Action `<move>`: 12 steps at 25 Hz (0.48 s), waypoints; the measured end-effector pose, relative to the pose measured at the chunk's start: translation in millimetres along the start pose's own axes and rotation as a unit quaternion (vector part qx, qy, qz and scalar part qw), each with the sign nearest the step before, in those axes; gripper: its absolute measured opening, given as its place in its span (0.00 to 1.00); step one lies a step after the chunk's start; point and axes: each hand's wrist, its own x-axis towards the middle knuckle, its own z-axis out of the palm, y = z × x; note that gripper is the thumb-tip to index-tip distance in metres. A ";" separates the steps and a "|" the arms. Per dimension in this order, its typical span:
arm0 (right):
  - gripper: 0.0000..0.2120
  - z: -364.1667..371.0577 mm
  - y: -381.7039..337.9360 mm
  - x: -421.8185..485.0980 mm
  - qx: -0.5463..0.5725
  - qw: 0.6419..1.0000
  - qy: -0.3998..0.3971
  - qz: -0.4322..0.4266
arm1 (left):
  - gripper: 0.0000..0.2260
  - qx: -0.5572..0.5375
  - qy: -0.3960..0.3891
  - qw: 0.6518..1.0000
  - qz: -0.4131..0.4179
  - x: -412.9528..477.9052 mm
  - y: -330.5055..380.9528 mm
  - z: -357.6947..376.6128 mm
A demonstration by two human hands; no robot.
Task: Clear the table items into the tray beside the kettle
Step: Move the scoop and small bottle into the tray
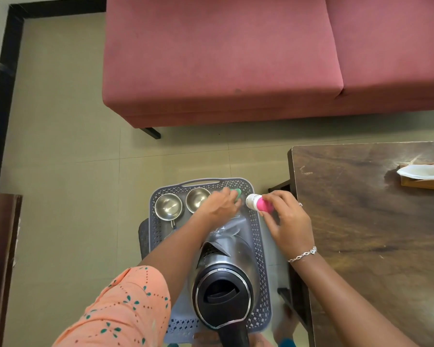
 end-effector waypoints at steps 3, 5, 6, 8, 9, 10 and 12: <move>0.08 5.9 -3.0 4.8 -0.018 0.998 -0.057 -0.030 | 0.13 0.017 -0.003 1.000 -0.020 1.7 -1.9 -0.4; 0.07 11.2 -0.9 9.8 -0.035 0.992 -0.115 -0.031 | 0.13 -0.003 0.007 0.999 -0.036 0.2 -2.9 -2.2; 0.07 14.8 1.3 13.0 -0.049 0.988 -0.146 -0.031 | 0.12 -0.028 0.030 0.998 -0.050 -2.9 -3.9 -4.9; 0.08 23.2 5.5 20.3 -0.074 0.977 -0.196 -0.046 | 0.07 -0.069 0.123 0.984 -0.104 -15.0 -8.4 -13.6; 0.08 27.3 7.3 23.5 -0.083 0.971 -0.214 -0.058 | 0.07 -0.086 0.168 0.971 -0.144 -23.0 -10.6 -18.2; 0.07 31.7 8.9 26.3 -0.094 0.965 -0.233 -0.069 | 0.08 -0.103 0.203 0.955 -0.189 -30.3 -12.8 -18.4; 0.06 41.3 12.1 30.1 -0.116 0.953 -0.264 -0.091 | 0.09 -0.165 0.240 0.920 -0.263 -44.3 -17.5 -14.0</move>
